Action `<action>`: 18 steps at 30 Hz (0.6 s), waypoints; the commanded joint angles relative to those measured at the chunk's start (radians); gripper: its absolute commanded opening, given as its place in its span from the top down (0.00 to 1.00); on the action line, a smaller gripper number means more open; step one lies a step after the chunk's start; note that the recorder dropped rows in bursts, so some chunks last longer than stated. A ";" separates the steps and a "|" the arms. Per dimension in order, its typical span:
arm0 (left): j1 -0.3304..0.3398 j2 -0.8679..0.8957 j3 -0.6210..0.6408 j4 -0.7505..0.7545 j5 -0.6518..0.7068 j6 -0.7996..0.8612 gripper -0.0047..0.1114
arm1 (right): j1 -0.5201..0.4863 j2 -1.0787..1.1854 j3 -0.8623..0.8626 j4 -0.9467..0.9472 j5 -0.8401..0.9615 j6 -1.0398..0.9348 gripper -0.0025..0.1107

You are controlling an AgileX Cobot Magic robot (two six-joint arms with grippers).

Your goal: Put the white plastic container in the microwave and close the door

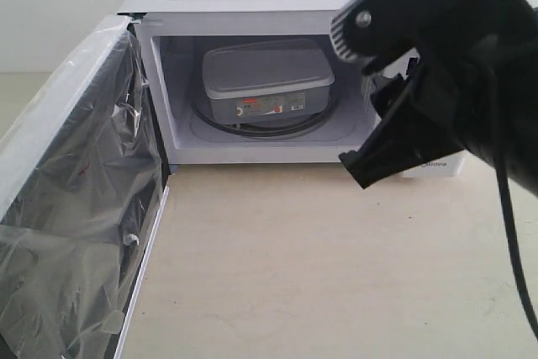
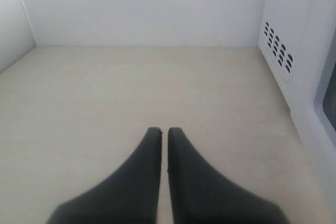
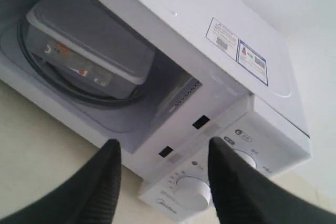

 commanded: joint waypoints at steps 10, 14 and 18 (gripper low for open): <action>0.000 -0.002 0.003 -0.009 -0.004 -0.007 0.92 | -0.508 -0.261 0.090 -0.003 0.882 0.444 0.71; 0.000 -0.002 0.003 -0.009 -0.004 -0.007 0.92 | -0.653 -0.282 0.169 -0.003 1.134 0.524 0.72; 0.000 -0.002 0.003 -0.009 -0.004 -0.007 0.92 | -0.776 -0.285 0.186 -0.003 1.214 0.503 0.72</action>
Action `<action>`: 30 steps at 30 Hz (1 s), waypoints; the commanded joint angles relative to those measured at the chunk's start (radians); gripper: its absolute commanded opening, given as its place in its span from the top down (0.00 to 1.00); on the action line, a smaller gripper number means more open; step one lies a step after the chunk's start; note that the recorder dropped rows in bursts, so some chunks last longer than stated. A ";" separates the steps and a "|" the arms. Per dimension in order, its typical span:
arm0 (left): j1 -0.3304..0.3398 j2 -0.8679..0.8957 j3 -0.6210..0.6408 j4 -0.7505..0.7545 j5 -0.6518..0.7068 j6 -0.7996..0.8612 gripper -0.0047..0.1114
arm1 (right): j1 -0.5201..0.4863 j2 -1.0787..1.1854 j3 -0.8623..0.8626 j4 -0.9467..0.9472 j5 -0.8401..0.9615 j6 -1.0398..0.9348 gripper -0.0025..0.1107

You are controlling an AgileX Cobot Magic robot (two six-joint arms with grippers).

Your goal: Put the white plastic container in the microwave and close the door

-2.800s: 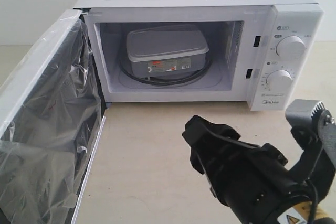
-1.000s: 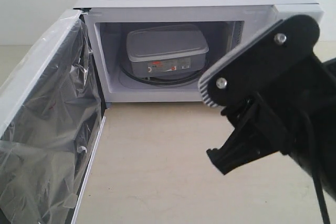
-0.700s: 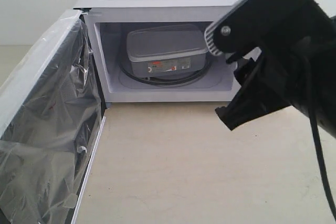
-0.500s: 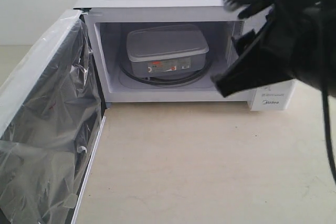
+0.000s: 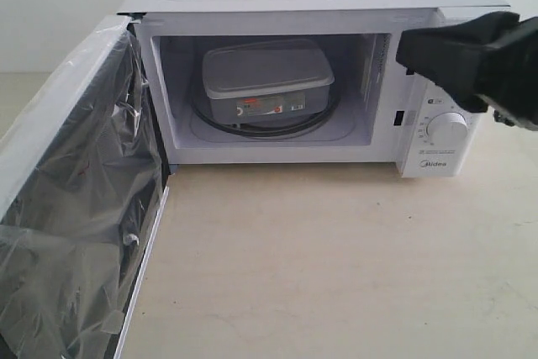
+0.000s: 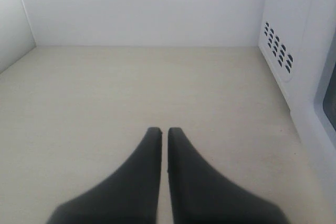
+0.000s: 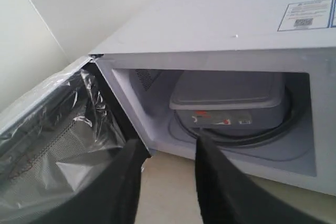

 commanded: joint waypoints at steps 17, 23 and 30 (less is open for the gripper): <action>0.000 -0.002 0.003 -0.009 -0.004 -0.007 0.92 | -0.076 -0.043 0.023 -0.530 -0.230 0.674 0.72; 0.000 -0.002 0.003 -0.009 -0.004 -0.007 0.92 | -0.076 -0.093 0.046 -0.888 -0.195 1.046 0.72; 0.000 -0.002 0.003 -0.009 -0.004 -0.007 0.92 | -0.064 -0.100 0.046 -1.767 -0.102 2.024 0.72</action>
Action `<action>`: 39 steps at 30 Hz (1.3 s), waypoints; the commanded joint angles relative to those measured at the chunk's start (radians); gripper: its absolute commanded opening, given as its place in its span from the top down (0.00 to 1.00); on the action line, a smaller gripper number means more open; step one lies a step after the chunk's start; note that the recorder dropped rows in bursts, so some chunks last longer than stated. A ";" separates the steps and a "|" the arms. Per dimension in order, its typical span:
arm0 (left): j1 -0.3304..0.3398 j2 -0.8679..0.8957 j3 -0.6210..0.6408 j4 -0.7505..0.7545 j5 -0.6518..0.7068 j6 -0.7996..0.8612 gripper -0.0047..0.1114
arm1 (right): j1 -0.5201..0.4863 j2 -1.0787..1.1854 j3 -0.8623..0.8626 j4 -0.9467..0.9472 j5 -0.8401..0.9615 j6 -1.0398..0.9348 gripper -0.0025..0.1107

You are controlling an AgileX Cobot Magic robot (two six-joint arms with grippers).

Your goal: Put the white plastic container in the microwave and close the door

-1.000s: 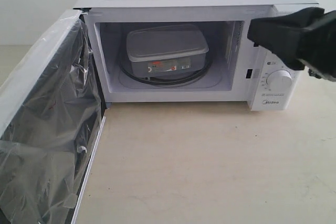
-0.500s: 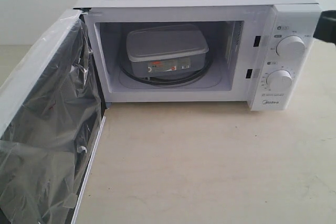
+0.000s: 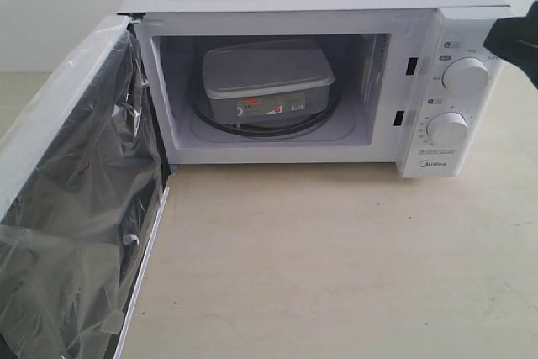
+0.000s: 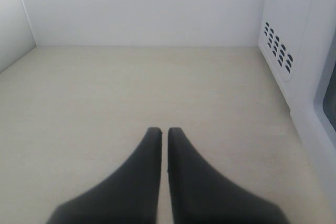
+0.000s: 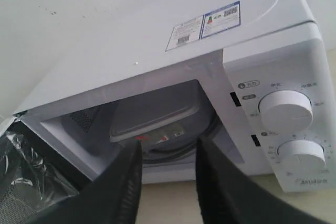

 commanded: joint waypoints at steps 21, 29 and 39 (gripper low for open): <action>0.000 -0.002 0.003 -0.009 -0.004 -0.007 0.92 | 0.267 0.394 0.075 -0.466 -0.373 0.424 0.98; 0.000 -0.002 0.003 -0.009 -0.004 -0.007 0.92 | 0.267 0.457 0.075 -0.466 -0.397 0.435 0.98; 0.000 -0.002 0.003 -0.009 -0.004 -0.007 0.92 | 0.269 0.486 0.075 -0.468 -0.457 0.481 0.98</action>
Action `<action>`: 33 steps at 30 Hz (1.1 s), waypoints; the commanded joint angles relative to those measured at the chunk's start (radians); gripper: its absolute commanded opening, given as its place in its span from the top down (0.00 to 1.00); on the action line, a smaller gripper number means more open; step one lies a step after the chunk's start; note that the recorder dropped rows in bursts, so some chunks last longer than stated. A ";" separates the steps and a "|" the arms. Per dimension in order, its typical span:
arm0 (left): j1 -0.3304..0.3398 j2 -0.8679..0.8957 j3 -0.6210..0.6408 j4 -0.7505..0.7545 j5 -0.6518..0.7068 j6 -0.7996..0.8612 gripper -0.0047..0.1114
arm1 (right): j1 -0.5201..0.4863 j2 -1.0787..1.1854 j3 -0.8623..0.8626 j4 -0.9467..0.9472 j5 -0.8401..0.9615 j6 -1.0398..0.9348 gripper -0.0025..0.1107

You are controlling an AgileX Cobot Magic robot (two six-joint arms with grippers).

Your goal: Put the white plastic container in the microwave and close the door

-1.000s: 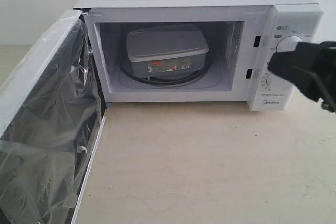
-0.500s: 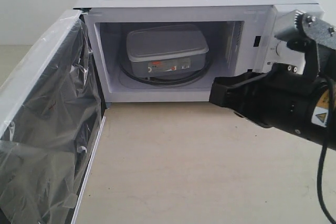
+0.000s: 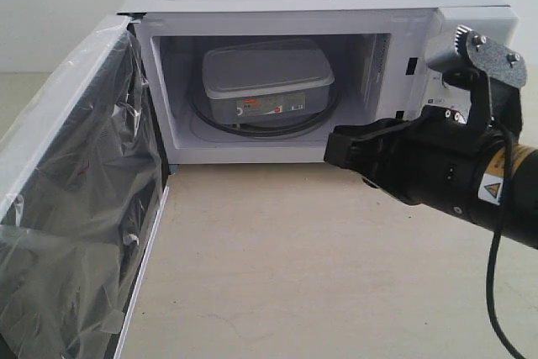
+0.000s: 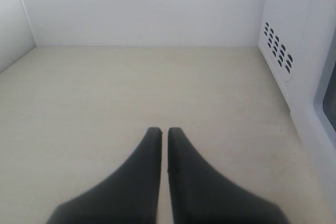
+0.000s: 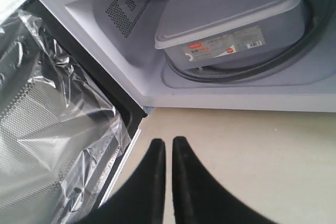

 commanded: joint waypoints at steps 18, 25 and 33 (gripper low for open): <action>0.000 -0.002 0.003 -0.009 -0.004 -0.007 0.92 | 0.001 0.133 0.003 -0.036 -0.125 -0.016 0.98; 0.000 -0.002 0.003 -0.009 -0.004 -0.007 0.92 | 0.001 0.104 0.003 -0.034 -0.123 -0.043 0.98; 0.000 -0.002 0.003 -0.009 -0.004 -0.007 0.92 | 0.001 0.104 0.003 -0.034 -0.110 -0.043 0.98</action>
